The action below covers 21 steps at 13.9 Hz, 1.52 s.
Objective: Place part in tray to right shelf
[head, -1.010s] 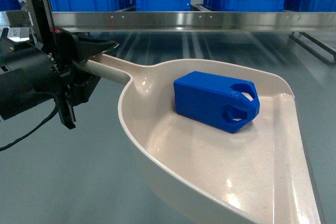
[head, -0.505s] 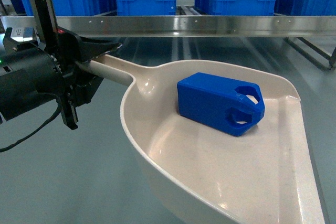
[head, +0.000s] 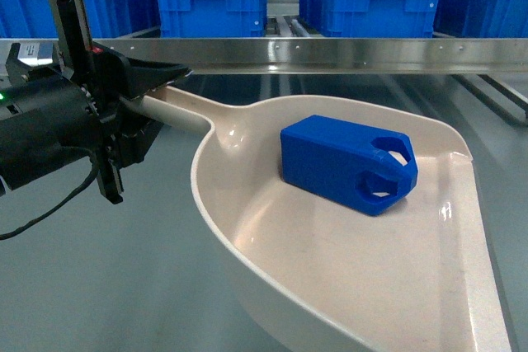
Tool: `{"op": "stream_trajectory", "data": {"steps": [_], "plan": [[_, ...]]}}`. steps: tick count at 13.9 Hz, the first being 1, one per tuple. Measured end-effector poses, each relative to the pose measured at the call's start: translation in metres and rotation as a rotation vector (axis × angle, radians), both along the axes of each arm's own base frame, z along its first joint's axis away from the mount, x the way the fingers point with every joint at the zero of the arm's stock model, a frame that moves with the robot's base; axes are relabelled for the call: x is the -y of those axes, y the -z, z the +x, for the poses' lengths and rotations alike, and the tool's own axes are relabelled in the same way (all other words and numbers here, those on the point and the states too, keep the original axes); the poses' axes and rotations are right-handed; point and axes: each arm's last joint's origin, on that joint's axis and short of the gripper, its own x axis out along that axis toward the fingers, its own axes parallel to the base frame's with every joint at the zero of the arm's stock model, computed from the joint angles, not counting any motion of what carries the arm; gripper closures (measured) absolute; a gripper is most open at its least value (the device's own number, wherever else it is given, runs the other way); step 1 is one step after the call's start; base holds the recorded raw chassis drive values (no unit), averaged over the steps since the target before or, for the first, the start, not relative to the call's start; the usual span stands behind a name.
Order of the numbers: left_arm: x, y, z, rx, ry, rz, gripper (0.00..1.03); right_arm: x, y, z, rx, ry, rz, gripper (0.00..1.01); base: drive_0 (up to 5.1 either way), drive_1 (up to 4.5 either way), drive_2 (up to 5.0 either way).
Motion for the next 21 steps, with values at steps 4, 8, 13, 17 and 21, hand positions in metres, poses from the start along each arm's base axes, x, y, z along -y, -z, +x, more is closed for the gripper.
{"op": "stream_trajectory", "data": {"steps": [4,8,13,17,21], "plan": [[-0.0002,-0.0001,0.0,0.0,0.0,-0.001,0.9,0.0,-0.0001,0.0,0.001,0.0,0.0,0.03,0.0,3.89,-3.9],[-0.002,-0.0001,0.0005,0.002,-0.01,0.0,0.9,0.0,0.0002,0.0001,-0.001,0.0,0.0,0.03,2.0,2.54,-4.8],[-0.0011,-0.0005,0.0004,0.005,-0.006,-0.001,0.9,0.0001,0.0001,0.0,-0.001,0.002,0.0,0.03,1.6,3.31,-3.9],[-0.0017,-0.0001,0.0005,0.0,-0.006,0.0,0.9,0.0001,0.0,0.0,0.0,0.003,0.0,0.03,0.3,4.21,-3.6],[-0.0011,0.0,0.0003,0.0,-0.002,0.001,0.9,0.0001,-0.0002,0.0,0.002,0.003,0.0,0.03,0.0,3.95,-3.9]]}}
